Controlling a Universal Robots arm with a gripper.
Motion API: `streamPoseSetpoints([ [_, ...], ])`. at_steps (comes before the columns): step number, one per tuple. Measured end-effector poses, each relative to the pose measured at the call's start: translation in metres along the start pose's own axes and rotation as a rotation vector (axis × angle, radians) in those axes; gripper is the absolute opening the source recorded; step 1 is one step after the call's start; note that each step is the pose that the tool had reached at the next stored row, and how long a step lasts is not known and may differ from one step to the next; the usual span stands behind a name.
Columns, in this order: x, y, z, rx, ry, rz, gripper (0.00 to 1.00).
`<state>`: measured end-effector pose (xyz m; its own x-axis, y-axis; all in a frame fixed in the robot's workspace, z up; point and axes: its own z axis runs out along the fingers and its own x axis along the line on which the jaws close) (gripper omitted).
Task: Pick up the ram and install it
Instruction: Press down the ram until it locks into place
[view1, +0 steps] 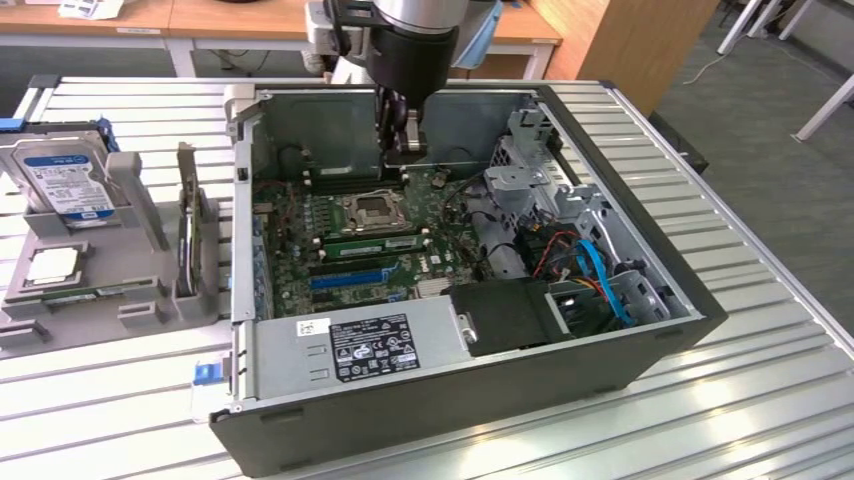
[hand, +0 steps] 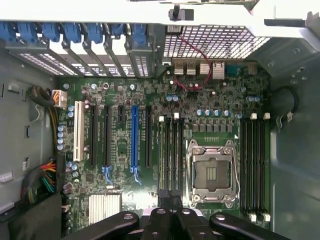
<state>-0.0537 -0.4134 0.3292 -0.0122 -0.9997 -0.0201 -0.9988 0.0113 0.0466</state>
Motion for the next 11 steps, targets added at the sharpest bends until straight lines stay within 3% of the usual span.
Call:
streamPoseSetpoints([
  [11,-0.0001,-0.0060,-0.0003,-0.0004,0.0000,0.000,0.10],
])
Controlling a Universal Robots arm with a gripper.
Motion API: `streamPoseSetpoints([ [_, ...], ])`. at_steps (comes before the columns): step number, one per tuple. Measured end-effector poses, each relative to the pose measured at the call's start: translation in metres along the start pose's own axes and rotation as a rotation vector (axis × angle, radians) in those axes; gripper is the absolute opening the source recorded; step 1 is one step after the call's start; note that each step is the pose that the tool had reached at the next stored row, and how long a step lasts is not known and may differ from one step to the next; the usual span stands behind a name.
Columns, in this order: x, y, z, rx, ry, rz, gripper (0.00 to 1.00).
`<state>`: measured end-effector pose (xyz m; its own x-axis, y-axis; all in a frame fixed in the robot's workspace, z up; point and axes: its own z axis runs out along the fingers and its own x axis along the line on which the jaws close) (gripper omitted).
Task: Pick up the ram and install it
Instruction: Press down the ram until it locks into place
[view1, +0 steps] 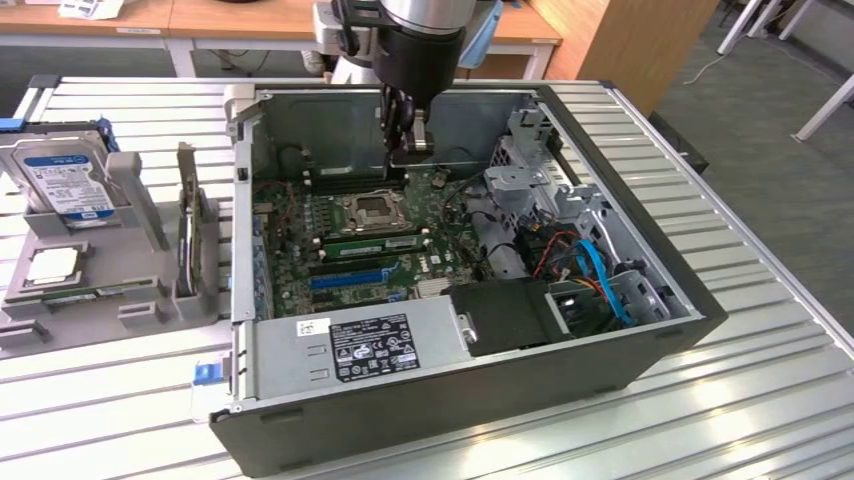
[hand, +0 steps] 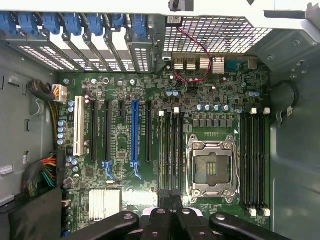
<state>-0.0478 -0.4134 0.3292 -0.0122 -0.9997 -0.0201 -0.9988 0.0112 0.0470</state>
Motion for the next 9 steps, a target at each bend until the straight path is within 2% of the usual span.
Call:
streamPoseSetpoints([
  [9,0.0000,0.0000,0.0000,0.0000,-0.0001,0.002,0.10],
])
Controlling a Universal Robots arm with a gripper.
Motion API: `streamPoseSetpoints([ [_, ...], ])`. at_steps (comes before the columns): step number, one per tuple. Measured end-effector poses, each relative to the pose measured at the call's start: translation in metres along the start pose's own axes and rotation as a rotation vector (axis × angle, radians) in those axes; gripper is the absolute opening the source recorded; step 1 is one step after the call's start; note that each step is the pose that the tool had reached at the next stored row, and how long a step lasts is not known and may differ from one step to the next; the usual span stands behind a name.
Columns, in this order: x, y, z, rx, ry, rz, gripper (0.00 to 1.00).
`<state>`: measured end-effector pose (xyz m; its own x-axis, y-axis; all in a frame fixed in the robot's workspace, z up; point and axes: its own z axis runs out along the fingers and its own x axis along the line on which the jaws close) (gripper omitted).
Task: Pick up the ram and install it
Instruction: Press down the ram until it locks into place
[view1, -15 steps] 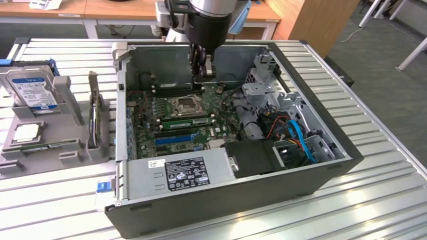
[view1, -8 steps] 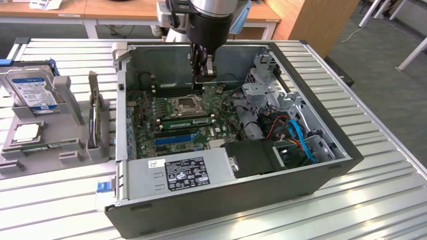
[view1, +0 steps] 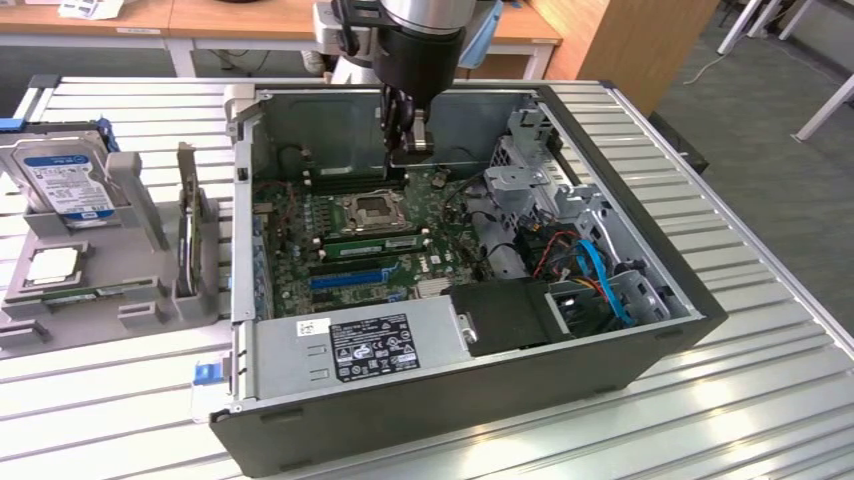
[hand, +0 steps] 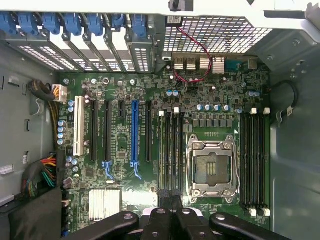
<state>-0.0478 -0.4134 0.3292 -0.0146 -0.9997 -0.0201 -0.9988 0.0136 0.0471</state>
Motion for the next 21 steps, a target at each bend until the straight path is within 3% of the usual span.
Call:
streamPoseSetpoints([
  [10,0.0000,0.0000,0.0000,0.0013,-0.0032,0.066,0.10],
  [21,0.0000,0.0000,0.0002,0.0036,-0.0085,0.181,0.10],
])
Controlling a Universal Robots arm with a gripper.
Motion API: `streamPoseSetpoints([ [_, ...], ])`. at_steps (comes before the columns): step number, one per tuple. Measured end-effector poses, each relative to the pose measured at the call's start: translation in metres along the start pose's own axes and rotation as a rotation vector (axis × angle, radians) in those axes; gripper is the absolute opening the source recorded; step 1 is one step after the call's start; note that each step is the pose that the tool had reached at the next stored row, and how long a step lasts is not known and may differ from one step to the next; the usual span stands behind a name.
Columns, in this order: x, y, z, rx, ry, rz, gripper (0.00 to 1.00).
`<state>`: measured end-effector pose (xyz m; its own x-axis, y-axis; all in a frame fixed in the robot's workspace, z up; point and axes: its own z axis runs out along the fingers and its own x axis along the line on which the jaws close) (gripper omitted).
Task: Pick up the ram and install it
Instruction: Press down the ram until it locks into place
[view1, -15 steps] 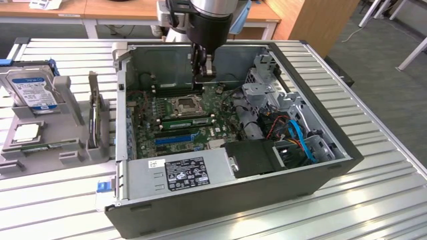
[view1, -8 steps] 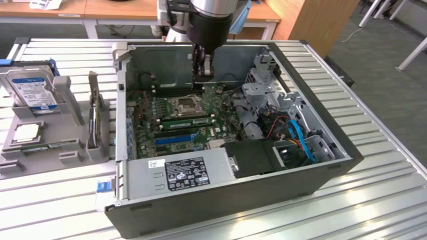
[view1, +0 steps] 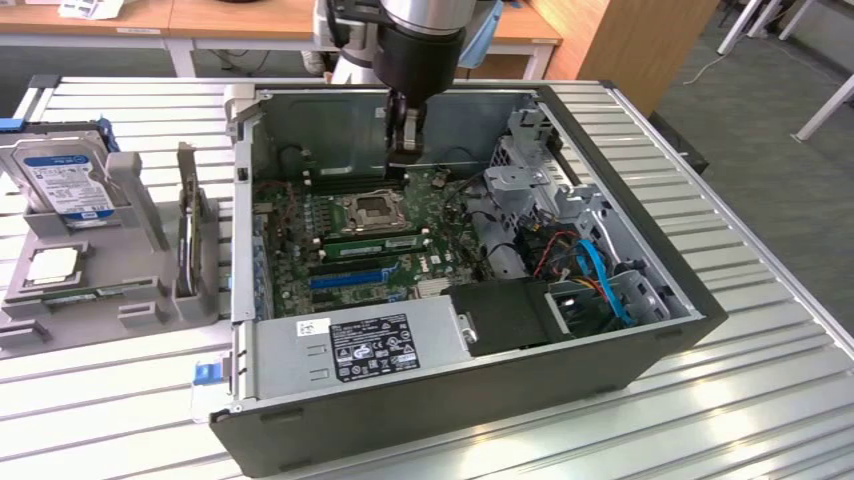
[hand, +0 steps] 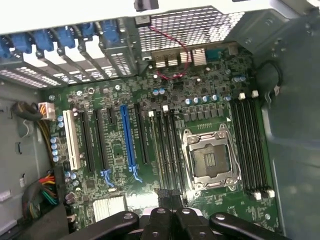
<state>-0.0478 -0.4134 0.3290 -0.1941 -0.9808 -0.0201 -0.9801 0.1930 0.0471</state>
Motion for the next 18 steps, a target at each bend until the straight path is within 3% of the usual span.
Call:
streamPoseSetpoints([
  [18,0.0000,0.0000,0.0007,0.0042,-0.0098,0.208,0.10],
])
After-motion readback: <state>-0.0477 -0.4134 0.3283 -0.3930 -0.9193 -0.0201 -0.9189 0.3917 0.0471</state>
